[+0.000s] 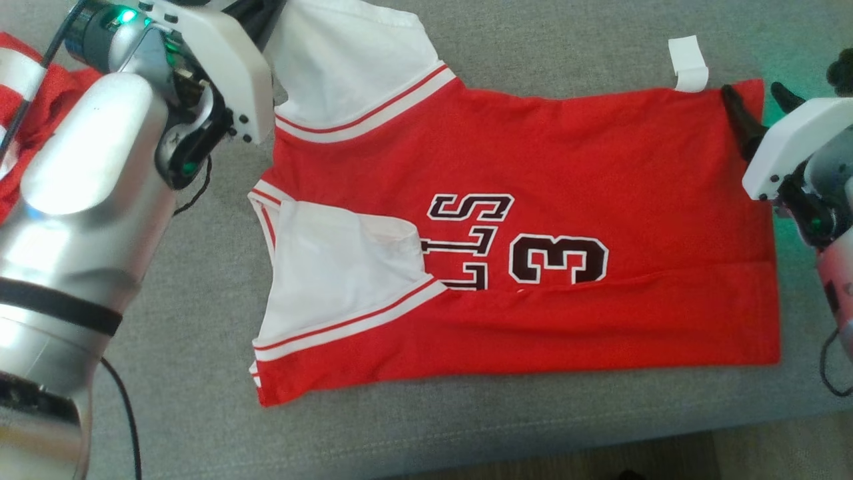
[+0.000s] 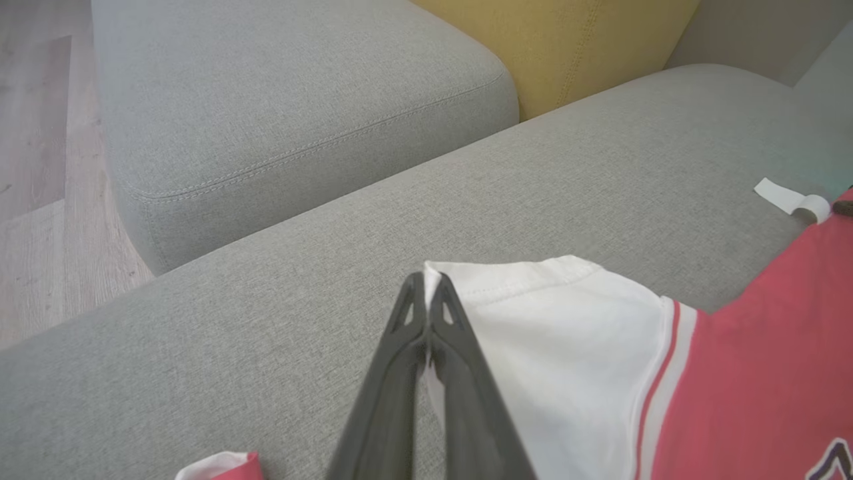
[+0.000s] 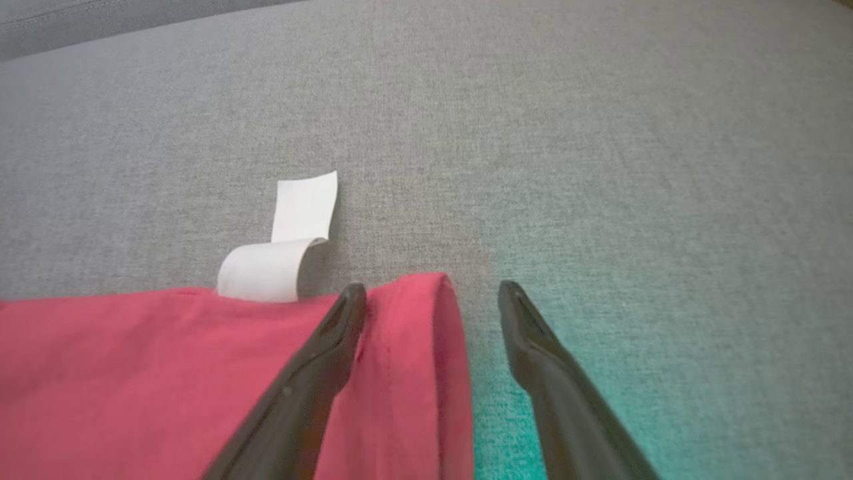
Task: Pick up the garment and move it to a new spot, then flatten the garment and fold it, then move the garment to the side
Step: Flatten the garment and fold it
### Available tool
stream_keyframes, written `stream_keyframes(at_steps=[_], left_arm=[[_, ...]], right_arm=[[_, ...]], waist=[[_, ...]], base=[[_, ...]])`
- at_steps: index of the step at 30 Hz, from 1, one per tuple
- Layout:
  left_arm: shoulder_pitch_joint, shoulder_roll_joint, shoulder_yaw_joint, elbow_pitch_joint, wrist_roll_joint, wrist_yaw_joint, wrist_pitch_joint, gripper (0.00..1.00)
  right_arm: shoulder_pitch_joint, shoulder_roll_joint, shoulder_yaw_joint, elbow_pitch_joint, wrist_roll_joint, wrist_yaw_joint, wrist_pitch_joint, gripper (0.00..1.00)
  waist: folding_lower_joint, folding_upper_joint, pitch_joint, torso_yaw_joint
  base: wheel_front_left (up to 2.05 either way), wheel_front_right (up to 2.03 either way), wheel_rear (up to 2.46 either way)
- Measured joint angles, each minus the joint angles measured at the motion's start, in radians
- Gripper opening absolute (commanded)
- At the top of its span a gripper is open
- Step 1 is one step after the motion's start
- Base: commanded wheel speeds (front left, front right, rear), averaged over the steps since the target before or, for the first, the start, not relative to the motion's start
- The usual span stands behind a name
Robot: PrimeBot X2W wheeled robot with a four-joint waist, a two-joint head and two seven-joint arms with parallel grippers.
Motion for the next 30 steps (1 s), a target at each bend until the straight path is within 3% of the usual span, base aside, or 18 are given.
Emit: stream_keyframes(at_steps=[6, 7, 8, 19, 30], left_arm=[[0.0, 0.007, -0.002, -0.009, 0.0, 0.006, 0.009, 0.0], [0.0, 0.008, -0.003, -0.01, 0.0, 0.007, 0.009, 0.0], [0.0, 0.009, -0.003, -0.01, 0.0, 0.007, 0.009, 0.0], [-0.01, 0.013, -0.005, 0.004, 0.0, 0.023, 0.002, 0.0], [-0.103, 0.012, 0.03, 0.063, 0.005, 0.069, -0.095, 0.0]], right_arm=[[-0.041, -0.007, 0.034, 0.043, 0.007, 0.0, -0.001, 1.0], [-0.047, -0.007, 0.039, 0.048, 0.011, 0.0, -0.001, 0.6], [-0.054, -0.008, 0.046, 0.053, 0.014, 0.0, -0.001, 0.0], [-0.078, -0.016, 0.095, 0.068, 0.051, 0.0, -0.03, 0.0], [-0.206, -0.021, 0.099, 0.08, 0.031, 0.0, -0.228, 0.0]], waist=[[0.0, 0.0, 0.017, 0.002], [0.0, 0.0, 0.02, 0.002], [0.0, 0.0, 0.022, 0.002], [0.0, 0.0, 0.034, -0.001], [0.0001, 0.0, 0.073, -0.016]], base=[[0.0, 0.0, 0.0], [0.0, 0.0, 0.0], [0.0, 0.0, 0.0], [0.0, 0.0, 0.0], [0.0, 0.0, 0.0]])
